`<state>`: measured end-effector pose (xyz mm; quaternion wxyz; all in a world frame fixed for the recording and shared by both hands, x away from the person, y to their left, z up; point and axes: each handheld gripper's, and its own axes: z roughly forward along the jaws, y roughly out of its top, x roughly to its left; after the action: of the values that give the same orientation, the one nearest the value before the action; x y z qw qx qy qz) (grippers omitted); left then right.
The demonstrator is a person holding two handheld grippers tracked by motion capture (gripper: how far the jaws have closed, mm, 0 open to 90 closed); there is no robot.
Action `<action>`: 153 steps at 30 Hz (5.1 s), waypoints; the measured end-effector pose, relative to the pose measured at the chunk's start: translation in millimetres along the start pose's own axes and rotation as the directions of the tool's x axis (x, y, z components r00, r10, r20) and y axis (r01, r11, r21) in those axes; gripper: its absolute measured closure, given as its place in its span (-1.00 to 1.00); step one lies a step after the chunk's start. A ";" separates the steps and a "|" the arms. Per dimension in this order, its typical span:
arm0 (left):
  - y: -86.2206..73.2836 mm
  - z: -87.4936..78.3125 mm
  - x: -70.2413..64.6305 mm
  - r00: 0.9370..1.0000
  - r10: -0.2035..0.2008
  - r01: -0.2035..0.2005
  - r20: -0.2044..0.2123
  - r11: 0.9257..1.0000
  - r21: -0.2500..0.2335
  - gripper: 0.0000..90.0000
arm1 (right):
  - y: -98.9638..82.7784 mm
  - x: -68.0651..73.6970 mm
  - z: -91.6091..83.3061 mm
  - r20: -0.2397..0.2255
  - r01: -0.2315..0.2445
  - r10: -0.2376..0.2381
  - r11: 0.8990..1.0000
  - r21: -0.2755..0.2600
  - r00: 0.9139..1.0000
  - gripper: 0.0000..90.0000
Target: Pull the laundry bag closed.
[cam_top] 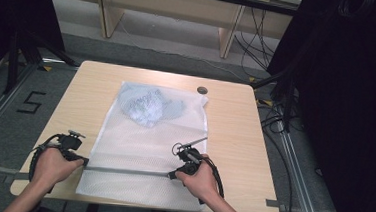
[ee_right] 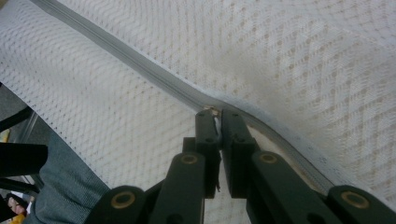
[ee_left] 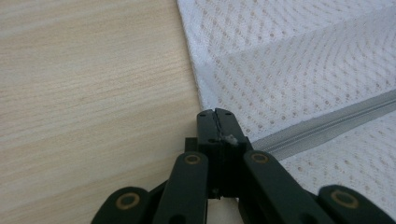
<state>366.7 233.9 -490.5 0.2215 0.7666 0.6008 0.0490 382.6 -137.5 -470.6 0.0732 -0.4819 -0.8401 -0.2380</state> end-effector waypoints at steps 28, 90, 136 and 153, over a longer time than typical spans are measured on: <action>0.1 0.0 -1.1 1.000 -0.002 0.002 -0.004 1.000 0.003 0.99 | -2.0 -6.6 -8.3 0.000 -0.040 0.040 0.999 0.029 0.999 0.93; 0.4 -0.2 -0.7 1.000 0.003 -0.003 -0.003 1.000 0.009 0.99 | -9.3 -18.7 -26.1 0.022 -0.111 0.111 0.993 0.037 0.994 0.93; 0.3 -0.2 -0.6 1.000 0.001 -0.001 -0.004 1.000 0.008 0.99 | -14.1 -30.4 -37.0 0.013 -0.170 0.169 0.984 0.048 0.986 0.93; 0.2 -0.2 -0.6 1.000 0.000 0.000 -0.003 1.000 0.004 0.99 | -16.1 -36.9 -39.7 0.011 -0.143 0.143 0.989 0.020 0.990 0.93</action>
<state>366.6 233.3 -490.1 0.2190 0.7671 0.6010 0.0489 384.1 -191.6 -454.1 0.0910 -0.5414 -0.8061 -0.2209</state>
